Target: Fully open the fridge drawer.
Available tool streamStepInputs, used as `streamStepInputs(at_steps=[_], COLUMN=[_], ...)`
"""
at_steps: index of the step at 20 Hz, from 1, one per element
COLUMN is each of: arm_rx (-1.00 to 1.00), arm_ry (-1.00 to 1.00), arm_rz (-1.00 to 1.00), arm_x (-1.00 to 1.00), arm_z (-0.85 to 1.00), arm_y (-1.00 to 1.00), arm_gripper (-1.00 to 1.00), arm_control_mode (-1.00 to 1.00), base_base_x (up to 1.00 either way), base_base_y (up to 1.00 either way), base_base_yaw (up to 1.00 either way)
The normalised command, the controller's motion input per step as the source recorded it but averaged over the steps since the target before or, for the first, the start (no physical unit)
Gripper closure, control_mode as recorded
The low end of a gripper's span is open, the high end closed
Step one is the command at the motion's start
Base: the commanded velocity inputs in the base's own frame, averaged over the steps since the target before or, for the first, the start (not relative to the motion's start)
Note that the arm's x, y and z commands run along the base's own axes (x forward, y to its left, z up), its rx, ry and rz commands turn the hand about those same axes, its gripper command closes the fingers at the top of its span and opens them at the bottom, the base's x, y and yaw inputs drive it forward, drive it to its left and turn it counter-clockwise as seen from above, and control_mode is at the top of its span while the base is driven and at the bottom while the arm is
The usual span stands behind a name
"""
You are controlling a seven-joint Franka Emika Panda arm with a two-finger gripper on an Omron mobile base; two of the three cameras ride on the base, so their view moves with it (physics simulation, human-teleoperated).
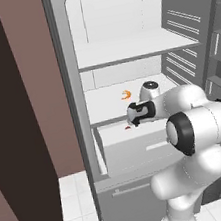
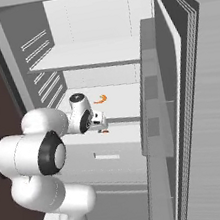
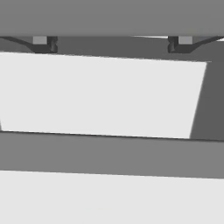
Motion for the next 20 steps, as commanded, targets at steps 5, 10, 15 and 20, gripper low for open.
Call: streamStepInputs(at_steps=[5,10,15,20], arm_rx=[0.00,0.00,0.00,0.00], arm_ry=[0.00,0.07,0.13,0.15], arm_rz=[0.00,0.00,0.00,0.00], arm_x=[-0.72,-0.99,-1.00,-1.00], arm_z=[-0.52,-0.53,-0.58,-0.56], arm_y=[-0.17,-0.18,-0.19,-0.23], arm_gripper=[-1.00,-1.00,-1.00,-1.00], arm_control_mode=[-1.00,-1.00,-1.00,-1.00], base_base_x=[0.00,0.00,0.00,0.00], base_base_y=[0.00,0.00,0.00,0.00], base_base_yaw=[0.00,0.00,0.00,0.00])
